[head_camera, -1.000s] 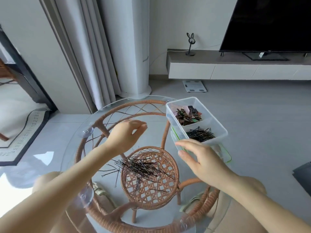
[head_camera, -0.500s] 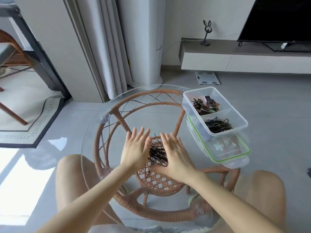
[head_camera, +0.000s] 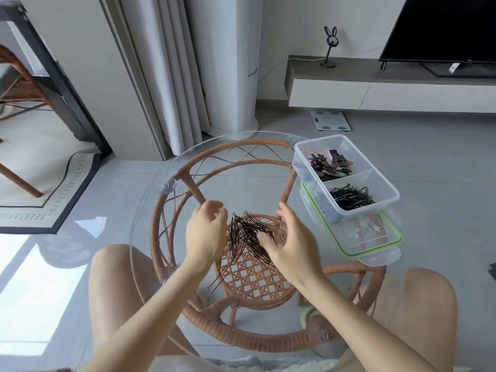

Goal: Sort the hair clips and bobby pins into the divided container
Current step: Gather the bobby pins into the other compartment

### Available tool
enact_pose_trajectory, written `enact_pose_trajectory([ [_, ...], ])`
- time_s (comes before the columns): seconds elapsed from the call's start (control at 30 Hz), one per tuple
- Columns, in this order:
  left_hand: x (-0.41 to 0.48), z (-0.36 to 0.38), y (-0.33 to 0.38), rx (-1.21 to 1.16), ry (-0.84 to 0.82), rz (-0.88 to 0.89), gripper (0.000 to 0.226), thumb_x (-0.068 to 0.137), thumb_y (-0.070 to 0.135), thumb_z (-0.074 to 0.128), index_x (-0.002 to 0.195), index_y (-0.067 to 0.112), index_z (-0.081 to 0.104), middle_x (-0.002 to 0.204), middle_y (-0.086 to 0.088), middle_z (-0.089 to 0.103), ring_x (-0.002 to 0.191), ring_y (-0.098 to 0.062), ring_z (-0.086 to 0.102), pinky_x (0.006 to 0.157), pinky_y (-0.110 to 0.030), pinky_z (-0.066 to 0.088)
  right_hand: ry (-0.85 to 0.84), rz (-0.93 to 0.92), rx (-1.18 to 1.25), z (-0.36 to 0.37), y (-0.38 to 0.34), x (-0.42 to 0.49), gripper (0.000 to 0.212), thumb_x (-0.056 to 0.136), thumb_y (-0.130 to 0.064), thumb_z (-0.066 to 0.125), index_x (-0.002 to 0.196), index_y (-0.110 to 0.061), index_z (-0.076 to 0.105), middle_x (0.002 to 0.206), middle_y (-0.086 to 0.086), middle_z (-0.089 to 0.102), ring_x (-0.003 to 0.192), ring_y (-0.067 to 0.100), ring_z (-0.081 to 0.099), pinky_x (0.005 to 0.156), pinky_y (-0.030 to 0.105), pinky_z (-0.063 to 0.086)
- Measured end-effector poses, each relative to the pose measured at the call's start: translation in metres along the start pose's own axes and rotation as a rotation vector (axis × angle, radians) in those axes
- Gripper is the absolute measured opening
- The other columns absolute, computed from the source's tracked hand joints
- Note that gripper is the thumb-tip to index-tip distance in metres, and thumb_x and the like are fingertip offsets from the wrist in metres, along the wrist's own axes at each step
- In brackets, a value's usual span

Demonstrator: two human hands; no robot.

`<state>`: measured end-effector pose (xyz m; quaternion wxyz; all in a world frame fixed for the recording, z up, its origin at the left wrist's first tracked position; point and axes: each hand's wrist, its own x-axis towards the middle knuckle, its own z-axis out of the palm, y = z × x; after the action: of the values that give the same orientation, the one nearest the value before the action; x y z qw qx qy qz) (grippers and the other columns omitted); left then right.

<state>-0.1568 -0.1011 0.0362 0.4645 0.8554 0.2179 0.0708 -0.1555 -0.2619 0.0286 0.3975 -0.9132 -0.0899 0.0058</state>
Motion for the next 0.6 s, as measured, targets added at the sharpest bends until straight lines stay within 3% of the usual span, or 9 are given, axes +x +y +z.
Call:
enact_pose_trajectory([
  [0.1, -0.008, -0.026, -0.003, 0.489, -0.244, -0.04, 0.028, 0.092, 0.023, 0.039, 0.1, 0.005, 0.059, 0.096, -0.012, 0.067, 0.078, -0.022, 0.065, 0.075, -0.035, 0.056, -0.017, 0.064, -0.399, -0.012, 0.002, -0.01, 0.086, 0.069, -0.076, 0.047, 0.129, -0.014, 0.043, 0.124, 0.003, 0.053, 0.116, 0.021, 0.046, 0.092, 0.033, 0.04],
  [0.2, -0.024, -0.035, 0.001, 0.573, -0.461, -0.099, 0.032, 0.095, 0.018, 0.033, 0.094, 0.0, 0.06, 0.079, -0.013, 0.07, 0.055, -0.014, 0.066, 0.065, -0.028, 0.058, -0.146, 0.077, -0.523, -0.008, 0.001, -0.014, 0.097, 0.061, -0.085, 0.036, 0.121, -0.01, 0.047, 0.12, 0.006, 0.051, 0.113, 0.023, 0.046, 0.091, 0.032, 0.041],
  [0.27, -0.031, -0.031, 0.004, 0.616, -0.549, -0.031, 0.031, 0.096, 0.024, 0.038, 0.096, 0.002, 0.061, 0.074, -0.007, 0.069, 0.051, -0.005, 0.061, 0.057, -0.019, 0.053, -0.185, 0.041, -0.535, -0.002, -0.003, -0.014, 0.099, 0.058, -0.086, 0.034, 0.12, -0.01, 0.046, 0.12, 0.008, 0.05, 0.112, 0.023, 0.046, 0.091, 0.033, 0.041],
  [0.37, -0.041, -0.021, 0.002, 0.781, -0.581, 0.15, 0.019, 0.088, 0.029, 0.054, 0.09, 0.01, 0.049, 0.068, 0.007, 0.047, 0.057, -0.004, 0.043, 0.052, -0.015, 0.039, -0.258, -0.023, -0.572, 0.006, -0.009, -0.012, 0.09, 0.064, -0.079, 0.046, 0.122, -0.009, 0.044, 0.119, 0.009, 0.048, 0.111, 0.025, 0.044, 0.091, 0.033, 0.04],
  [0.47, -0.044, -0.014, -0.002, 0.826, -0.51, 0.192, 0.008, 0.084, 0.009, 0.049, 0.079, 0.011, 0.045, 0.066, 0.002, 0.041, 0.058, -0.011, 0.038, 0.048, -0.018, 0.031, -0.215, -0.026, -0.493, 0.01, -0.01, -0.009, 0.061, 0.08, -0.055, 0.055, 0.119, -0.008, 0.047, 0.12, 0.011, 0.049, 0.111, 0.025, 0.046, 0.092, 0.031, 0.04],
  [0.6, -0.04, -0.011, -0.007, 0.913, -0.46, 0.246, 0.031, 0.083, -0.001, 0.041, 0.057, 0.013, 0.031, 0.059, 0.002, 0.032, 0.052, -0.012, 0.033, 0.045, -0.019, 0.025, -0.173, -0.027, -0.459, 0.011, -0.014, -0.004, 0.046, 0.088, -0.036, 0.055, 0.121, -0.004, 0.048, 0.123, 0.014, 0.052, 0.113, 0.026, 0.049, 0.093, 0.03, 0.042],
])
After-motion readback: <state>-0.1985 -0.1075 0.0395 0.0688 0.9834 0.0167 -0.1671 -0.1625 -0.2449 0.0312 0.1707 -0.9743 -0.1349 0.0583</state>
